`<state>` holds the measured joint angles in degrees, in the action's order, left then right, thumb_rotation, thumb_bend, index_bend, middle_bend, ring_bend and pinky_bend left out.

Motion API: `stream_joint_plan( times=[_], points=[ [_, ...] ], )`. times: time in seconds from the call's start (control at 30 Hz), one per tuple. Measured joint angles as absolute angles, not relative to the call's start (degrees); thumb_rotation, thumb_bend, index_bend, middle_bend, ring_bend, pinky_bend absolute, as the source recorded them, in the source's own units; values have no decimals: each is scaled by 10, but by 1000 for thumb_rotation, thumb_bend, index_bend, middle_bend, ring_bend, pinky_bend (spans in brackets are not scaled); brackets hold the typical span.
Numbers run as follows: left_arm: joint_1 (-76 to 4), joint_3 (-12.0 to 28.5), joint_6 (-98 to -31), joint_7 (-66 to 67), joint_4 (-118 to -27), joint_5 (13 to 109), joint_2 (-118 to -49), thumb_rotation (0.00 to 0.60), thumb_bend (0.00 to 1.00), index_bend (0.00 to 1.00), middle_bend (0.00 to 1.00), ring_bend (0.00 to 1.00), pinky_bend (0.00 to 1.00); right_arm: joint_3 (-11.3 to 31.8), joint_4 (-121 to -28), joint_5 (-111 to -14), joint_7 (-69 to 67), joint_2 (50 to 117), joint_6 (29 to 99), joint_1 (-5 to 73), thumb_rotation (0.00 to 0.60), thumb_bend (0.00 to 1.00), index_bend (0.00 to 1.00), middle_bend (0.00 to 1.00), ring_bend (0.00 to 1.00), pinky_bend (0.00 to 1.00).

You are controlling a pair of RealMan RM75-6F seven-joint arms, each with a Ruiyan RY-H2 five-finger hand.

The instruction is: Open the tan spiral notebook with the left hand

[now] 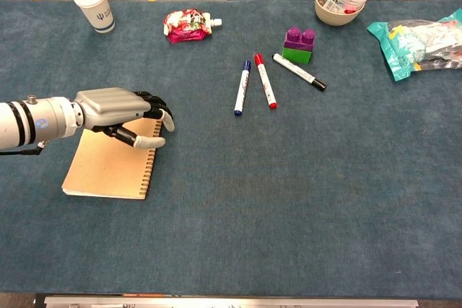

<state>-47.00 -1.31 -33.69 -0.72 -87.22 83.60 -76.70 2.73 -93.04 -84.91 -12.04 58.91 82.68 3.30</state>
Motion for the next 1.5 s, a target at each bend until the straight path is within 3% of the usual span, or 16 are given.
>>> stream_joint_plan(
  times=[0.3,0.87,0.93,0.97,1.0,1.07,1.1,1.3,1.5],
  points=[
    [-474,-16,-330,66,-869,779,-765,0,262,204,129,0,23,27,-927,-852,-126,589,829,32,600,395,363,373,235,291],
    [-443,-46,-366,99,-913,737,-690,10,261,195,134,0,23,27,-927,-863,-131,592,829,35,600,394,363,373,234,291],
    [-434,-47,-384,84,-923,754,-680,142,261,183,134,0,23,26,-926,-864,-132,592,828,36,600,394,363,373,234,291],
    [-429,-49,-394,77,-926,764,-675,265,260,180,134,0,23,26,-926,-864,-132,592,828,36,600,394,363,373,234,291],
    [-424,-50,-405,70,-929,776,-671,429,260,180,134,0,23,26,-926,-864,-133,592,827,36,600,394,363,373,234,291],
    [-411,-55,-435,49,-933,809,-660,569,260,179,131,0,23,26,-926,-864,-133,593,827,36,600,395,363,373,235,291],
    [-405,-58,-449,40,-934,825,-655,600,260,177,127,0,23,26,-926,-864,-133,593,827,37,600,395,363,373,235,291],
    [-356,-82,-564,-28,-916,922,-635,600,260,158,103,0,23,25,-927,-868,-132,595,823,40,600,394,363,373,234,291],
    [-302,-107,-666,-80,-842,987,-646,600,260,142,91,0,23,24,-932,-872,-127,595,824,41,600,394,363,373,235,291]
  ],
)
